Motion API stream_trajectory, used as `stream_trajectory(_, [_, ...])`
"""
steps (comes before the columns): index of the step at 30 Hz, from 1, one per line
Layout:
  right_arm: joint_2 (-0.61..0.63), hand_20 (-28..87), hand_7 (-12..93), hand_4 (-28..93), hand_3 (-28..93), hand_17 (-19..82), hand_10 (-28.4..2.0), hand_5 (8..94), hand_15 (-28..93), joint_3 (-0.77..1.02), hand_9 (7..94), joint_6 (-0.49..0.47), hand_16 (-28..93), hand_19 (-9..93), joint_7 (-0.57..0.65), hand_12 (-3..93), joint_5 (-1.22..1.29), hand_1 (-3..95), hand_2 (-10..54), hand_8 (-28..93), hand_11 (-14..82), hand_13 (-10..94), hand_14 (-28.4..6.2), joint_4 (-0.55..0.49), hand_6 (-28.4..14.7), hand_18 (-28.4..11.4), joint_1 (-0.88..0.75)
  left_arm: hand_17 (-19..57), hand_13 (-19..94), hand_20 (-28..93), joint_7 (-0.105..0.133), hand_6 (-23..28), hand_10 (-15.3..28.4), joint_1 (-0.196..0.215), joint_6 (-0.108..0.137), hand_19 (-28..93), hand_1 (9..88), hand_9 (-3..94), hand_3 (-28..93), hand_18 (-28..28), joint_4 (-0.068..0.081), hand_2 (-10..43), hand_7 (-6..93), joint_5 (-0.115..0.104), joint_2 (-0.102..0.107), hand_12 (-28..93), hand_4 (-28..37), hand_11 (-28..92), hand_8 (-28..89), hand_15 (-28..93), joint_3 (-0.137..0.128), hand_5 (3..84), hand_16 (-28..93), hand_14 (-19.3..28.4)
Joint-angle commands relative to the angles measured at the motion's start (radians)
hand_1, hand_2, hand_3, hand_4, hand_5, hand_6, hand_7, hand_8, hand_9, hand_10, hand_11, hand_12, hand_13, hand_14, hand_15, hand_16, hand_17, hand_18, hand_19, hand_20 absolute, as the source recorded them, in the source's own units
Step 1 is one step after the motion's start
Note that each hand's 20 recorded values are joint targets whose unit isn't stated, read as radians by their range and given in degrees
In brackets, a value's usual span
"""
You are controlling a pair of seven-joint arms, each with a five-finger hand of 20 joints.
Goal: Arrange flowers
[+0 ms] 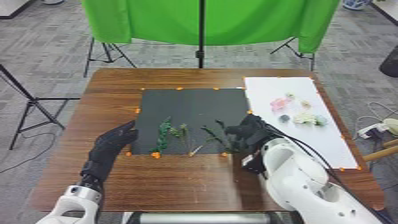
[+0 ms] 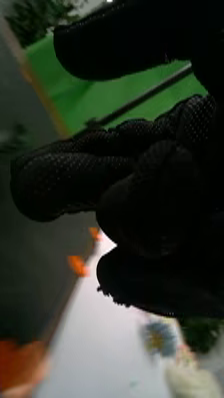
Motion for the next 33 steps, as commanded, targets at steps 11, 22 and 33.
stream_trajectory(11, [-0.013, 50, 26, -8, 56, 75, -13.3, 85.5, 65, 0.099, 93.5, 0.001, 22, 93, 0.007, 23.2, -0.063, 27.3, 4.4, -5, 40.7, 94, -3.9, -0.071, -5.6, -8.1, -0.054, -0.3, 29, 19, -0.013, 5.3, 13.0, 0.007, -0.014, 7, 25.3, 41.5, 63, 14.5, 0.003, -3.3, 4.8, 0.008, -0.012, 16, -20.5, 13, -4, 18, 0.003, 42.8, 5, 16.8])
stream_trajectory(22, [0.181, 53, 13, -8, 61, 60, -18.7, 63.5, 57, 0.212, 70.3, 0.011, 34, 93, 0.057, 25.2, -0.231, 34.8, -3.4, -4, 19.1, 84, -7.8, 0.029, -3.1, -13.5, -0.017, -0.4, 29, 19, -0.017, 5.3, 13.0, 0.007, -0.009, 7, 25.3, 41.5, 63, 14.6, 0.002, -3.1, 4.8, 0.006, -0.005, 16, -20.6, 13, -4, 18, 0.003, 42.8, 5, 16.8])
stream_trajectory(33, [0.188, 49, 9, -9, 64, 62, -18.5, 56.5, 56, 0.095, 68.1, 0.002, 31, 93, 0.048, 23.0, -0.178, 38.0, -9.5, -5, 16.5, 86, -6.1, 0.17, -2.0, -11.7, 0.058, -0.3, 29, 19, -0.014, 5.2, 13.0, 0.005, -0.009, 7, 25.4, 41.5, 63, 14.5, 0.001, -3.1, 4.9, 0.007, -0.005, 16, -20.6, 13, -4, 18, 0.001, 42.9, 5, 16.9])
